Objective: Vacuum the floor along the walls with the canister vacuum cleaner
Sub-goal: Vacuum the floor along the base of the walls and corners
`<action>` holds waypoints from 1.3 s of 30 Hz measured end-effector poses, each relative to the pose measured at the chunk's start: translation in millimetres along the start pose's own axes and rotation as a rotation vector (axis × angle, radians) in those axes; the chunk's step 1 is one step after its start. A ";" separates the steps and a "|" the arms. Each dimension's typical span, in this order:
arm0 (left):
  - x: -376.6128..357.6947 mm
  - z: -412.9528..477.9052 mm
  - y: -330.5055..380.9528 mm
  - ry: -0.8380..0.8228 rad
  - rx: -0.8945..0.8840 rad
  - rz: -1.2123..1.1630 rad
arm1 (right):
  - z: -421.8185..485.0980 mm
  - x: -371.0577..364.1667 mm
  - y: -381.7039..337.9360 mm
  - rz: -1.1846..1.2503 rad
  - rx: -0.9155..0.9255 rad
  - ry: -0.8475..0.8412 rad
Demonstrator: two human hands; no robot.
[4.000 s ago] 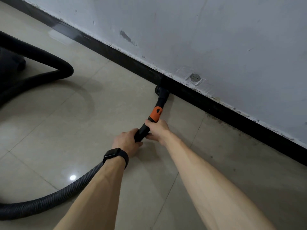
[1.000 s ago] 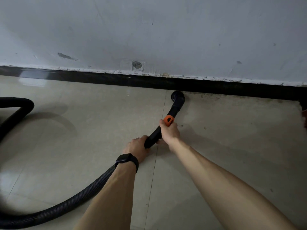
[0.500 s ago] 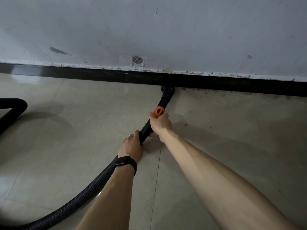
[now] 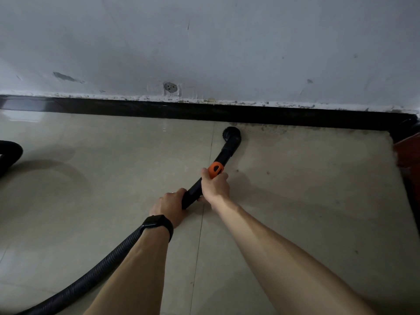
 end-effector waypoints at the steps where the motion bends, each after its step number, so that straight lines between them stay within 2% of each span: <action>1: 0.8 -0.6 2.1 -0.009 -0.011 0.000 | 0.7 3.7 1.2 -0.003 -0.001 0.011; 8: 4.5 6.6 19.2 -0.024 -0.103 0.008 | 13.6 22.1 10.3 0.086 -0.047 0.086; 14: 1.0 14.9 38.8 0.031 -0.120 -0.011 | 34.0 42.6 2.4 0.121 -0.009 0.041; 21: -2.5 21.3 33.6 0.060 -0.058 -0.083 | 45.3 29.9 -11.8 0.081 0.034 -0.019; 31: -8.6 12.1 -2.4 0.204 0.055 -0.166 | 36.5 -17.3 -23.3 0.048 0.054 -0.072; 39: -8.7 3.8 -34.1 0.215 0.112 -0.181 | 25.7 -49.8 -33.3 -0.008 0.083 -0.134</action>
Point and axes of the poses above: each hand's wrist, its own z-axis towards the middle knuckle, its own x-axis out of the back of the hand, y = z × x, the point moved 1 cm from there along z, towards the middle knuckle, and after that the axes turned 9 degrees about y, right-handed, at the moved point
